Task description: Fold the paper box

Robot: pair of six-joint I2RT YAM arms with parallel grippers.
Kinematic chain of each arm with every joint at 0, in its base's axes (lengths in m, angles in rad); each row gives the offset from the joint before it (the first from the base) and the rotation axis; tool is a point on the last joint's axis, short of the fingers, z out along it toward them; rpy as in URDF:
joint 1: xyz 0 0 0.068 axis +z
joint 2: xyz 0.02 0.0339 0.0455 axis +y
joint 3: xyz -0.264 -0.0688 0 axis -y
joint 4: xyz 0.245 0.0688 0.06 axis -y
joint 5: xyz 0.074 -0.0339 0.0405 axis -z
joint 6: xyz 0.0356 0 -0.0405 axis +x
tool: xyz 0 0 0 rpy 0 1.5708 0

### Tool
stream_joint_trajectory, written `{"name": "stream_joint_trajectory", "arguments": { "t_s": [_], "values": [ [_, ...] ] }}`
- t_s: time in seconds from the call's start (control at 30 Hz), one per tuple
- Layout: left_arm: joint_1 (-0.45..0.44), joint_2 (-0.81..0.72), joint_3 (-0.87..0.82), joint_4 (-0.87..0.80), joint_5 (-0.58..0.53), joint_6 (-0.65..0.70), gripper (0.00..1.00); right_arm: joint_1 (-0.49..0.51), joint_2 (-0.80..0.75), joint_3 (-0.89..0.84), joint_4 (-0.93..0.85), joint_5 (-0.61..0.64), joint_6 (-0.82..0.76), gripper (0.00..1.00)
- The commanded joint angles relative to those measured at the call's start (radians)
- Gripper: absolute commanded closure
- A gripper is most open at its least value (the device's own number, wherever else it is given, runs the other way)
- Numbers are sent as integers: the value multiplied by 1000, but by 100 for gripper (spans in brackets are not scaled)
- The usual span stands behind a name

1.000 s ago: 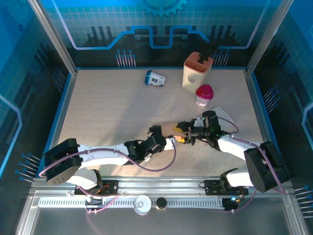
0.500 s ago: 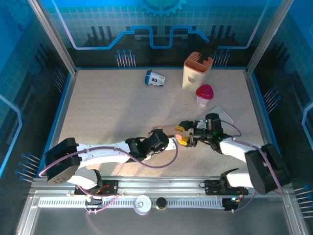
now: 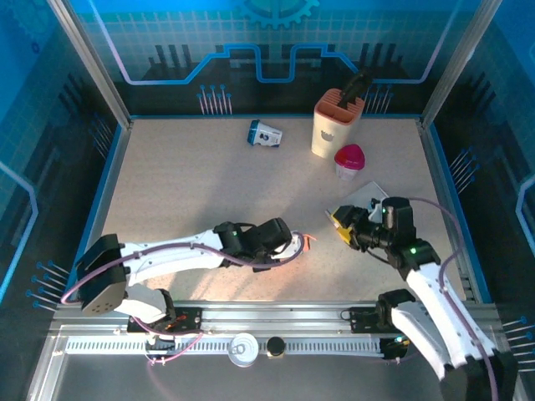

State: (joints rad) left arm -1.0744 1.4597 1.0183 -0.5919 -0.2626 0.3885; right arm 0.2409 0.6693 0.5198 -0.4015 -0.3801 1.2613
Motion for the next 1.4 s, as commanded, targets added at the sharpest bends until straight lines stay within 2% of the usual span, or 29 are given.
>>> {"name": "stream_joint_trajectory", "arguments": {
  "t_s": [0.0, 0.13, 0.2, 0.4, 0.57, 0.87, 1.03, 1.13, 1.37],
  "values": [
    [43, 51, 57, -124, 143, -45, 55, 179, -141, -55, -170, 293, 73, 45],
    [98, 112, 115, -162, 216, -19, 55, 482, -235, -83, -225, 630, 261, 46],
    [120, 136, 138, -170, 226, -1, 55, 579, -218, -105, -170, 725, 304, 45],
    [159, 165, 172, -169, 254, 33, 49, 687, 22, -125, 110, 715, 359, 41],
    [159, 158, 167, -156, 255, 37, 48, 706, 112, -79, 169, 727, 345, 38],
    [159, 140, 149, -125, 257, 34, 47, 700, 226, -90, 323, 663, 385, 37],
    [160, 130, 137, -109, 252, 36, 45, 680, 289, -52, 331, 644, 372, 37],
    [160, 125, 135, -100, 250, 35, 44, 667, 342, -47, 320, 611, 392, 40],
    [160, 126, 137, -99, 245, 43, 44, 665, 386, -40, 253, 590, 424, 54]
  ]
}}
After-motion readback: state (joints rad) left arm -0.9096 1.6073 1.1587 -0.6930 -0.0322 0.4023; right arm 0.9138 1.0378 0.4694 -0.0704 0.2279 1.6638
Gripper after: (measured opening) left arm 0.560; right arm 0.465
